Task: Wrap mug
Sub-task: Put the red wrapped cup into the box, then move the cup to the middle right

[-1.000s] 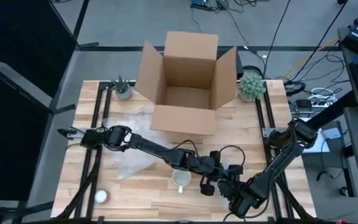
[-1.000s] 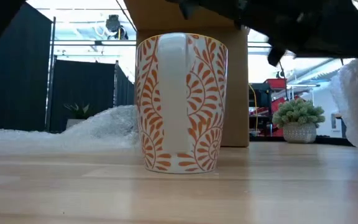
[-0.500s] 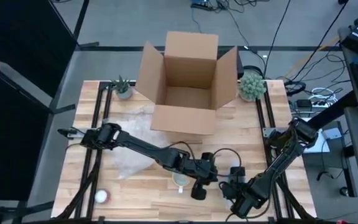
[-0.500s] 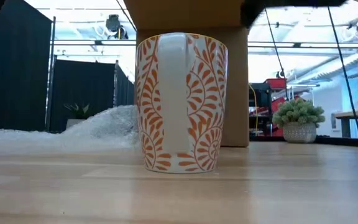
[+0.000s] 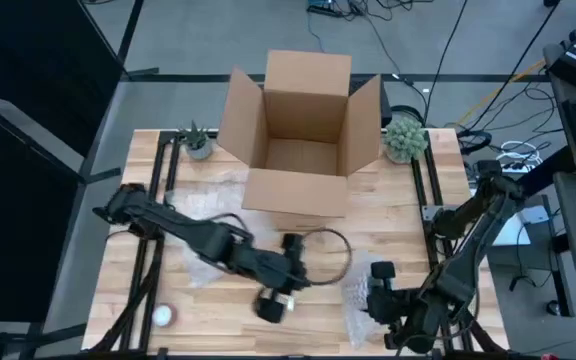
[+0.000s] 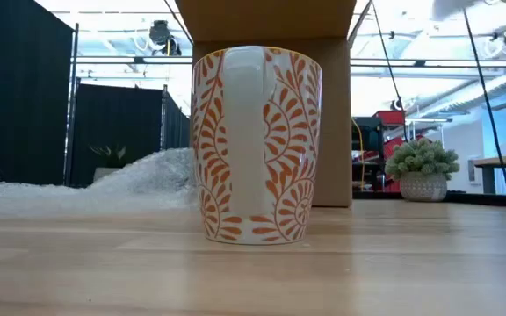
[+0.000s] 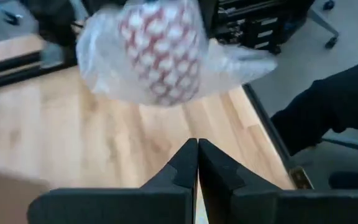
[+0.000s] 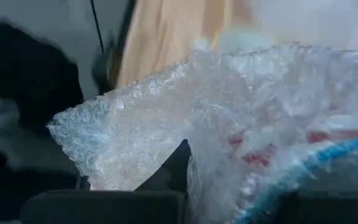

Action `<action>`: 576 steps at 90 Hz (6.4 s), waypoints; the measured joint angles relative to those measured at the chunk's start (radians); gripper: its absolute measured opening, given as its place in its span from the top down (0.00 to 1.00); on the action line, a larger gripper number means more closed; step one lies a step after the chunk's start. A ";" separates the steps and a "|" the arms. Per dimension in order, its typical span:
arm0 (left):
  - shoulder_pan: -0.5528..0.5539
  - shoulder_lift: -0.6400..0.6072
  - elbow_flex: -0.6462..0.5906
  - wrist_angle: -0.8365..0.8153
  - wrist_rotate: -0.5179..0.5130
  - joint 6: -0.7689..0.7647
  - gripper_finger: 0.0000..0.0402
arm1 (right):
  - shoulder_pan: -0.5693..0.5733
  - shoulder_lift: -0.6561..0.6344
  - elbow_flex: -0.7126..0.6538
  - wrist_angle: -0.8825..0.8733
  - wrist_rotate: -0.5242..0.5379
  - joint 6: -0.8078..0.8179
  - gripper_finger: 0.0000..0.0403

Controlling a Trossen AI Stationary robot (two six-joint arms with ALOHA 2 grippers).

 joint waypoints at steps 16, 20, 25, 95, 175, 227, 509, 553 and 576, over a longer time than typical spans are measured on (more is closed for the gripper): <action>-0.037 -0.159 -0.016 -0.132 -0.062 -0.029 1.00 | -0.076 -0.056 0.017 0.225 0.020 -0.385 0.95; -0.043 -0.194 -0.026 -0.154 -0.081 -0.038 1.00 | -0.102 -0.068 0.017 0.300 0.020 -0.504 0.95; -0.047 -0.233 -0.038 -0.172 -0.099 -0.050 1.00 | -0.139 -0.083 0.018 0.379 0.022 -0.641 0.95; -0.003 -0.678 -0.645 0.008 -0.178 -0.131 1.00 | -1.094 0.114 0.402 0.145 0.006 -1.001 0.95; 0.015 -0.695 -0.867 0.239 -0.166 -0.103 1.00 | -1.352 0.636 0.477 -0.156 -0.527 -0.579 0.92; 0.014 -0.694 -0.867 0.231 -0.164 -0.123 1.00 | -1.398 0.590 0.476 -0.157 -0.663 -0.544 0.49; -0.041 -0.684 -1.228 0.248 -0.169 -0.595 0.73 | -0.380 0.180 -0.038 -0.496 -0.444 0.206 1.00; -0.041 -0.684 -1.228 0.247 -0.198 -0.600 0.73 | -0.528 -0.156 -0.548 -0.331 -0.452 0.349 0.97; -0.041 -0.684 -1.228 0.247 -0.198 -0.602 0.73 | -0.561 -0.177 -0.565 -0.317 -0.417 0.336 0.87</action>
